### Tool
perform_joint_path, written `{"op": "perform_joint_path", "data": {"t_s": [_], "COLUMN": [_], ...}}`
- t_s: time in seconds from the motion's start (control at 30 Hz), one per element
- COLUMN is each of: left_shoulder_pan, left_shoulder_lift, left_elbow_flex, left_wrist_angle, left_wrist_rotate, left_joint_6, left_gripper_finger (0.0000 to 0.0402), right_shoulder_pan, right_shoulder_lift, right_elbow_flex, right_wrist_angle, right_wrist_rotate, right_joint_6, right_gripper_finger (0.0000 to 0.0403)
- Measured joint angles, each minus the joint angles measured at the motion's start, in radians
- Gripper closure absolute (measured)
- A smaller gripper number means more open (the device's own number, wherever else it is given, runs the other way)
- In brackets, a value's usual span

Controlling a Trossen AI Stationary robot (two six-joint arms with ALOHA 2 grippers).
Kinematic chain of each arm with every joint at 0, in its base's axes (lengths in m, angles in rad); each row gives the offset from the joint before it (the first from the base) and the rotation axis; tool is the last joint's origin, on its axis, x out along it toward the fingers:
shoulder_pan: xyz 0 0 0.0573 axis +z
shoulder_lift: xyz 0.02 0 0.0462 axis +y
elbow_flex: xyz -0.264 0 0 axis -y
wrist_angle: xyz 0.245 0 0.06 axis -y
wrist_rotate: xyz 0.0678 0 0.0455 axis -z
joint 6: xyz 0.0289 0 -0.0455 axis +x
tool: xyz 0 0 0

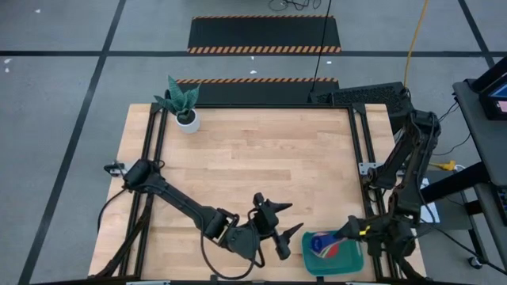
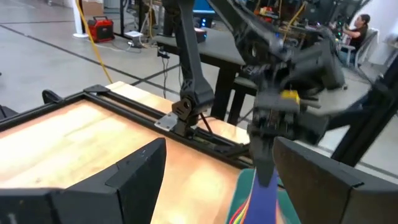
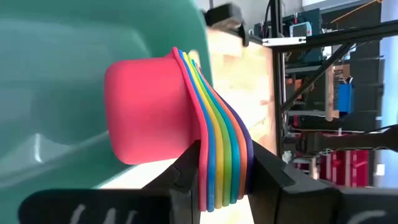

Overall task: Nest measuring cups in basket
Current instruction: Put the nested measuring cups into the green bin

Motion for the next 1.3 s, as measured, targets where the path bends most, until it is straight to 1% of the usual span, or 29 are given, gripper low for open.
{"op": "perform_joint_path", "data": {"t_s": [0.13,0.3,0.4,0.67,0.9,1.07,1.3], "left_shoulder_pan": [0.015,0.037,0.048,0.06,0.052,0.038,0.007], "left_shoulder_lift": [-0.001,-0.002,-0.002,-0.002,-0.002,-0.002,-0.002], "left_elbow_flex": [0.0,0.0,0.0,0.0,0.0,0.0,0.0], "left_wrist_angle": [0.009,0.022,0.015,0.01,0.01,0.01,0.01], "left_wrist_rotate": [-0.005,-0.013,-0.013,-0.012,-0.012,-0.012,-0.012], "left_joint_6": [0.014,0.07,0.086,0.149,0.183,0.183,0.171], "left_gripper_finger": [0.0108,0.0108,0.0108,0.0108,0.0108,0.0108,0.0108], "right_shoulder_pan": [-0.026,-0.1,-0.137,-0.221,-0.267,-0.273,-0.273], "right_shoulder_lift": [0.001,0.001,0.001,0.011,0.122,0.192,0.188], "right_elbow_flex": [-0.065,-0.127,-0.137,-0.137,-0.135,-0.132,-0.137], "right_wrist_angle": [0.111,0.248,0.322,0.345,0.438,0.496,0.487], "right_wrist_rotate": [-0.003,-0.025,-0.045,-0.016,-0.007,0.028,0.031], "right_joint_6": [-0.077,-0.197,-0.213,-0.209,-0.258,-0.305,-0.321], "right_gripper_finger": [0.033,0.033,0.033,0.033,0.033,0.0328,0.0306]}}
